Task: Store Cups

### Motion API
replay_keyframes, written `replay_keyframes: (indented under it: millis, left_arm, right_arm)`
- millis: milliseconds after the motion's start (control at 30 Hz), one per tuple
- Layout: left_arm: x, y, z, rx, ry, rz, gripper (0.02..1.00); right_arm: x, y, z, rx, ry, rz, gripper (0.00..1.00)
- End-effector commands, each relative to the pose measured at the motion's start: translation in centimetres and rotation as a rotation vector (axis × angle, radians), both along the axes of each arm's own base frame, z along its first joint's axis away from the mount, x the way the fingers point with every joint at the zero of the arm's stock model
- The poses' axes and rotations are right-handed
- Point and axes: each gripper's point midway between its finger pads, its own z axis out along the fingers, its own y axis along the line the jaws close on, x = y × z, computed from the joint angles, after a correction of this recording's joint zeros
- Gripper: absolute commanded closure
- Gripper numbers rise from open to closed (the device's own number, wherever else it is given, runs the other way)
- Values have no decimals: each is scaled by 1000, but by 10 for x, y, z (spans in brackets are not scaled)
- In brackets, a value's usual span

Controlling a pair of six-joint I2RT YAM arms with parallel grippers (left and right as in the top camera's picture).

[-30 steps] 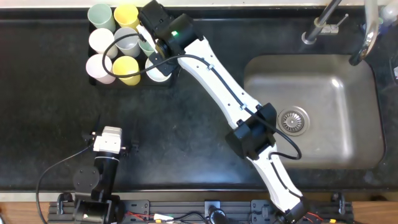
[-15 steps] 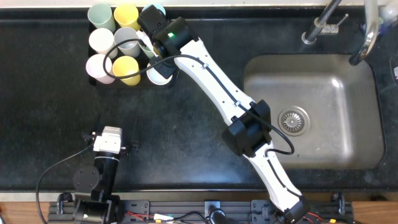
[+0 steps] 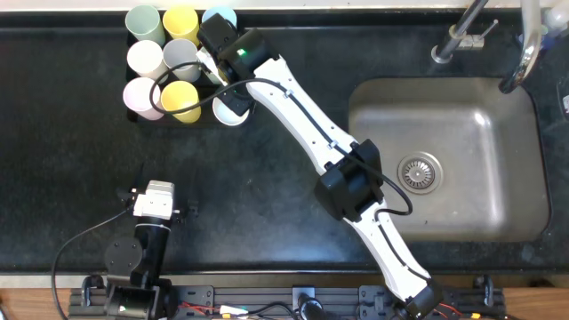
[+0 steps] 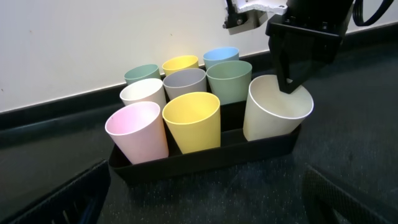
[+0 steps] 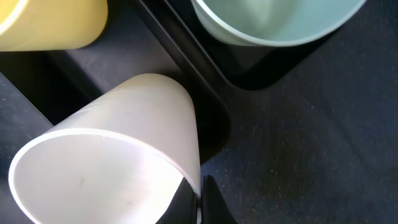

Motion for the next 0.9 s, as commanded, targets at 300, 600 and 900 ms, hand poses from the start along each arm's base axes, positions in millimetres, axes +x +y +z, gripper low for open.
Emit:
replay_keyframes:
  millis: [300, 600, 900]
  left_arm:
    - [0, 0, 1, 9, -6, 0, 20]
    - [0, 0, 1, 9, -6, 0, 20]
    - [0, 0, 1, 9, -6, 0, 20]
  right_arm:
    - [4, 11, 3, 24, -31, 21, 3]
    - [33, 3, 22, 13, -164, -39, 3]
    - [75, -21, 119, 174, -382, -230, 3]
